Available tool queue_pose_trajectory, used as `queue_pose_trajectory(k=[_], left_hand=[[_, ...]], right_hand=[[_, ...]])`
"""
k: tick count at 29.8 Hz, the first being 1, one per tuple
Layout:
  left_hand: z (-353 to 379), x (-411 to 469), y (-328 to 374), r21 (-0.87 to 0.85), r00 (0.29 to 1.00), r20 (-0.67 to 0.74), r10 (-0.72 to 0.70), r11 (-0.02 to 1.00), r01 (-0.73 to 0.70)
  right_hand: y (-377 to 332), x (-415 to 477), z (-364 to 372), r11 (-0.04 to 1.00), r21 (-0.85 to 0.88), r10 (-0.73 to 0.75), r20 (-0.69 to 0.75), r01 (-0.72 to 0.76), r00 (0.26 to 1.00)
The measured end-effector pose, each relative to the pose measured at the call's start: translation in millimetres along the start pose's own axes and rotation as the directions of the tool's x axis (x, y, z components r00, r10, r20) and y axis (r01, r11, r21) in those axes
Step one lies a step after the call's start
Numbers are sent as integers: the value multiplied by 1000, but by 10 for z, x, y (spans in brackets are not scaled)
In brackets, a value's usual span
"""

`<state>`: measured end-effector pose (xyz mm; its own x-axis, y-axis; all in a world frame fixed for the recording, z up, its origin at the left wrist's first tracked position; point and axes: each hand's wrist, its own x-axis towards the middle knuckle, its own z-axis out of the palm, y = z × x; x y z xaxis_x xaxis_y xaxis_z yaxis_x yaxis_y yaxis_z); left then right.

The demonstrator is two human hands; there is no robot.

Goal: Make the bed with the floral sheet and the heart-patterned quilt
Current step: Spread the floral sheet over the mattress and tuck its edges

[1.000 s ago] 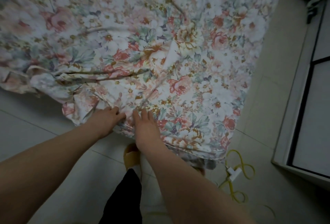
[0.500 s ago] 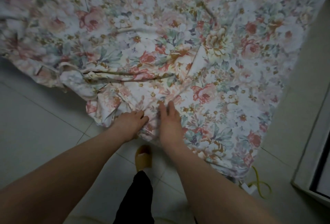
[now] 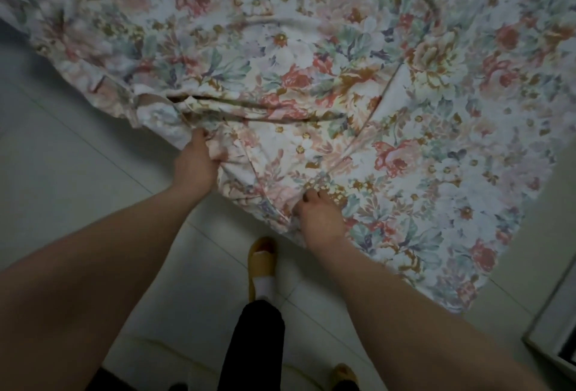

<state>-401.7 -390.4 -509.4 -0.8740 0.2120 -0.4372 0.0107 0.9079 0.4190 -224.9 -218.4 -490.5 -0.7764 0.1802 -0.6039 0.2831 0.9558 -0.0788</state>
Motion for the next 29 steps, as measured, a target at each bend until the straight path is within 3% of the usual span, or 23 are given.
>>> queue_pose_trajectory(k=[4,9,11,16,20,22,25,27,29], left_hand=[[-36,39,-249,186,994,57,94,977,-103],[2,-193,-582,410,945,324,-52,907,-91],[-10,-220,-570,409,925,370,-84,909,-81],[-170,-187,-518,105,988,154,30,993,-47],[-62,-162,-316,-111,995,57,-86,990,92],[23,-144,-136,-311,983,29,-181,933,181],[108,-90,-81,-618,913,-13,-409,721,314],[140,-77,-161,-645,882,39,-470,662,381],[116,-54,-239,-557,879,79,-470,711,430]], right_hand=[[-7,110,-66,999,-25,-37,158,42,987],[-166,188,-121,999,-28,-32,259,41,965],[-182,255,-136,1000,-6,-13,268,15,963],[-85,427,-246,989,57,-150,355,139,923],[44,481,-251,973,91,-230,424,212,876],[128,489,-207,969,119,-245,436,215,866],[142,516,-233,962,124,-274,447,244,851],[148,528,-243,958,143,-287,468,249,836],[164,506,-278,959,139,-283,493,247,823]])
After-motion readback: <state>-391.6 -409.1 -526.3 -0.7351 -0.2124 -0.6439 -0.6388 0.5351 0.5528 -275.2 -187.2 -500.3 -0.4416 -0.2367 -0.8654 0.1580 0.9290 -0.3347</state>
